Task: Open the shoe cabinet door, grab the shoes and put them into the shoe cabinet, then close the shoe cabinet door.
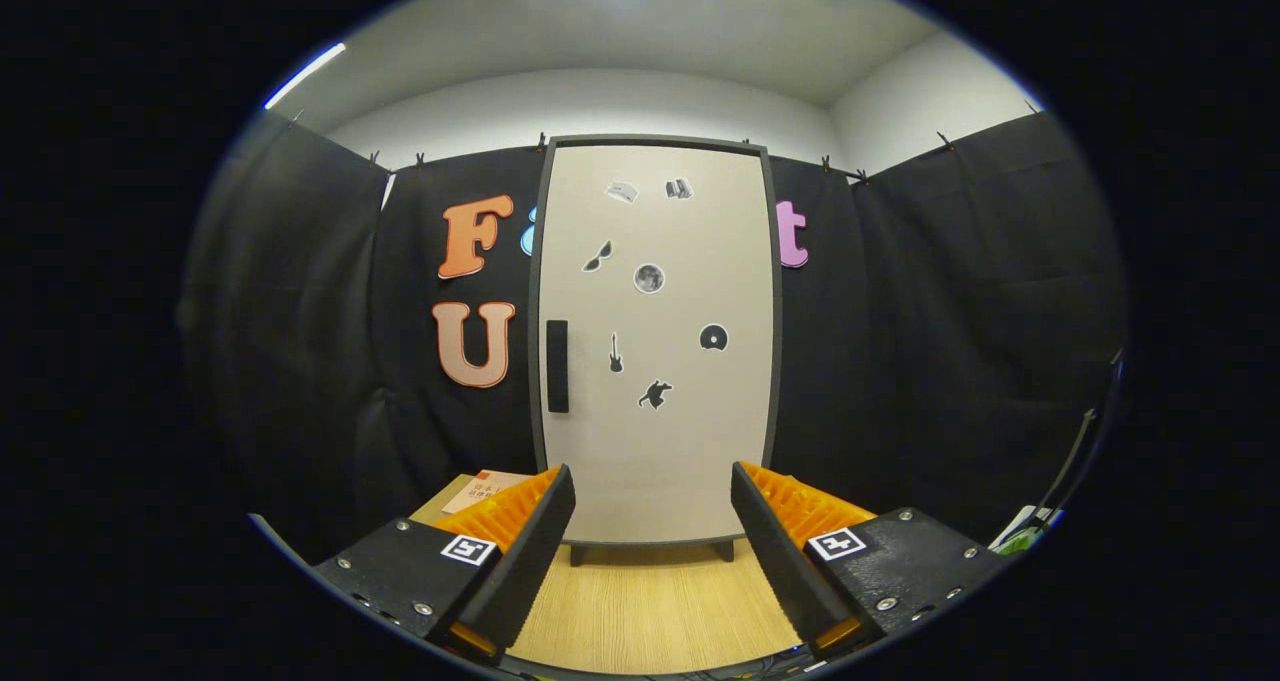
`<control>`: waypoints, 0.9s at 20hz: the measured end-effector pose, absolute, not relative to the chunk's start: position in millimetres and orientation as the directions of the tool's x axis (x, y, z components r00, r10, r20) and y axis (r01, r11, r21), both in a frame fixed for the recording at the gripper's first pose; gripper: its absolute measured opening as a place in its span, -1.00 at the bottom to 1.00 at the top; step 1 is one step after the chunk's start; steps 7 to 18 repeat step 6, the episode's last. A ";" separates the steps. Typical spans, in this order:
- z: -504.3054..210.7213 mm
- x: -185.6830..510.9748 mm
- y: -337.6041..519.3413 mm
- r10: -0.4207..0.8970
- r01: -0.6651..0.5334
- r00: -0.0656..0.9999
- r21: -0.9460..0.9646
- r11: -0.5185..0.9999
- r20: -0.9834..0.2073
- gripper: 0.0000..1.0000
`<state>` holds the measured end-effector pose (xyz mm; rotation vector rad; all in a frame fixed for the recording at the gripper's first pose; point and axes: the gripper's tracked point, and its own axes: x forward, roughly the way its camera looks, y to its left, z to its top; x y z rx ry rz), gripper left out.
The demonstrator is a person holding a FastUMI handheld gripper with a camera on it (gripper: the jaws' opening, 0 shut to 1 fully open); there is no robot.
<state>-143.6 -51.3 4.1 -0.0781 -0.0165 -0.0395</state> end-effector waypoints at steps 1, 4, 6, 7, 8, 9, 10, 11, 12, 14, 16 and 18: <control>4.6 -143.6 -51.8 -0.039 0.041 0.999 -0.077 0.996 0.021 0.95; 7.2 -142.1 -52.6 -0.040 0.042 0.999 -0.074 0.996 0.023 0.95; 7.2 -141.2 -54.5 -0.041 0.043 0.999 -0.076 0.996 0.024 0.95; 7.2 -141.2 -54.5 -0.041 0.043 0.999 -0.076 0.996 0.024 0.95; 7.2 -141.2 -54.5 -0.041 0.043 0.999 -0.076 0.996 0.024 0.95; 7.2 -141.2 -54.5 -0.041 0.043 0.999 -0.076 0.996 0.024 0.95; 7.2 -141.2 -54.5 -0.041 0.043 0.999 -0.076 0.996 0.024 0.95; 7.2 -141.2 -54.5 -0.041 0.043 0.999 -0.076 0.996 0.024 0.95; 7.2 -141.2 -54.5 -0.041 0.043 0.999 -0.076 0.996 0.024 0.95; 7.2 -141.2 -54.5 -0.041 0.043 0.999 -0.076 0.996 0.024 0.95; 7.2 -141.2 -54.5 -0.041 0.043 0.999 -0.076 0.996 0.024 0.95; 7.2 -141.2 -54.5 -0.041 0.043 0.999 -0.076 0.996 0.024 0.95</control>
